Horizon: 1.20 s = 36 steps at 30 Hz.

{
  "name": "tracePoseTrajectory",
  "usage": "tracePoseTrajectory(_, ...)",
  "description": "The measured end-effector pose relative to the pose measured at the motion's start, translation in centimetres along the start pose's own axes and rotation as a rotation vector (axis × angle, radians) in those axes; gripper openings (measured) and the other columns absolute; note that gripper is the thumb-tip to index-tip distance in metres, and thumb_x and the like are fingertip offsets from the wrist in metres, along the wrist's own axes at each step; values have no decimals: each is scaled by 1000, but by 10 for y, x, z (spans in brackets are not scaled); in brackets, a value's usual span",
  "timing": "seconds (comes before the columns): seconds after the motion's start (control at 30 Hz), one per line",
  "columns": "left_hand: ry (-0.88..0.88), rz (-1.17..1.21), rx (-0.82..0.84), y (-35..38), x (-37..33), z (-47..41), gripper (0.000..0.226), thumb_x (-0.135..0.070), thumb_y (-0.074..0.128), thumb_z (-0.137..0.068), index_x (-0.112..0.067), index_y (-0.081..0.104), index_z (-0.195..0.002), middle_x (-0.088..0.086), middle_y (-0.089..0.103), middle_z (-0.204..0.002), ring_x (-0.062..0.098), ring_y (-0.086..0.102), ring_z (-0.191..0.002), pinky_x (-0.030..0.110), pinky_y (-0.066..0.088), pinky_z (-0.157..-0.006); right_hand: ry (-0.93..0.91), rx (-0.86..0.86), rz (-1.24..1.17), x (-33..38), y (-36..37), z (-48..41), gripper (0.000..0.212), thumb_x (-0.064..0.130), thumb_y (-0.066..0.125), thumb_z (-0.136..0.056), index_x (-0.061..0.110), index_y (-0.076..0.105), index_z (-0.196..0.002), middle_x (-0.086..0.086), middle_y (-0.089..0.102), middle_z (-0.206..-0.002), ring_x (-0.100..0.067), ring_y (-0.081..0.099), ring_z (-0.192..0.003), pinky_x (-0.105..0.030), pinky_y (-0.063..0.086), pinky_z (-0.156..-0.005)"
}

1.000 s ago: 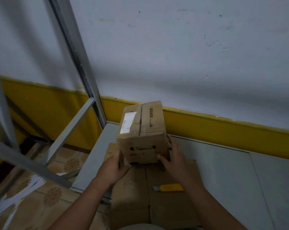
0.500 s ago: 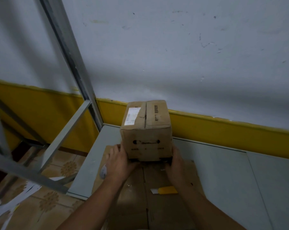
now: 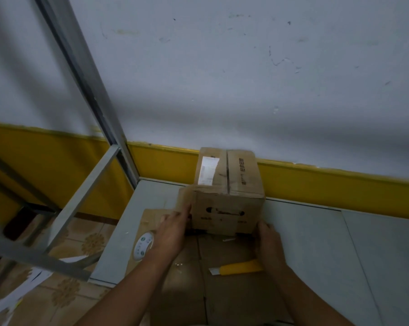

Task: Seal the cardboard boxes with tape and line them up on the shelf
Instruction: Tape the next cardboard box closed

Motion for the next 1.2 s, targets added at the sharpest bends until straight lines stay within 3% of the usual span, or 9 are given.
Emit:
tracePoseTrajectory(0.13,13,-245,270,31,10,-2,55,-10,57,-92,-21,44,-145,5,68,-127,30,59,-125,41,30,-117,83,186,-17,-11,9,4,32,8,51,-100,25,62,-124,-7,69,-120,-27,66,-108,-34,53,-86)
tracePoseTrajectory(0.23,6,-228,343,44,22,-4,46,-19,62,-91,-22,54,-136,8,60,-141,35,42,-144,47,17,-129,70,329,-30,-6,16,3,63,-7,51,-87,27,53,-140,-6,62,-132,-28,60,-122,-37,52,-96)
tracePoseTrajectory(0.43,82,6,36,-11,20,18,64,-34,68,-87,-29,51,-148,-3,58,-144,23,48,-134,40,38,-114,215,150,-342,-2,-5,-3,58,9,55,-102,26,42,-155,-3,56,-147,-22,54,-133,-43,48,-109)
tracePoseTrajectory(0.63,-254,64,33,-24,71,68,85,-86,68,-73,-31,44,-134,-5,57,-128,22,60,-118,44,51,-98,223,-184,-395,22,-56,3,52,-7,49,-96,18,55,-141,-1,56,-138,-14,52,-127,-39,46,-108)
tracePoseTrajectory(0.7,-296,-2,119,-18,80,76,80,-83,68,-75,-32,48,-134,-6,67,-125,21,65,-116,41,47,-97,160,-242,-401,37,-69,1,46,-7,51,-96,17,60,-134,1,58,-130,-13,53,-122,-38,48,-105)
tracePoseTrajectory(0.8,-198,-166,123,-18,74,78,42,-55,63,-94,-35,65,-130,-5,76,-114,21,70,-106,37,38,-87,56,-310,-396,57,-84,-7,37,-5,54,-97,20,65,-123,3,60,-119,-11,56,-114,-37,51,-100)
tracePoseTrajectory(0.97,18,83,-87,-60,59,79,17,-31,70,-93,-30,76,-109,-10,76,-97,19,70,-87,36,52,-76,-159,-380,-398,107,-115,-11,26,-5,58,-98,15,70,-110,1,63,-108,-9,60,-107,-24,51,-90)
tracePoseTrajectory(1.1,236,219,-197,-109,21,86,21,-25,75,-96,-30,69,-115,-31,52,-96,2,53,-90,22,41,-77,-238,-70,-471,160,-124,-13,21,15,63,-100,23,70,-119,14,66,-115,0,60,-113,-18,50,-93)
tracePoseTrajectory(1.2,332,314,-220,-137,-11,84,21,-32,68,-99,-29,68,-120,-23,58,-103,6,56,-98,26,46,-79,-267,290,-431,197,-112,-11,55,45,72,-93,35,53,-144,22,56,-137,6,50,-128,-20,44,-105)
Point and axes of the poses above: each hand's wrist, its own z-axis away from the middle knuckle, its own y-axis out of the palm, x = y × z, the point moved 5 cm from there along -z, towards the middle knuckle
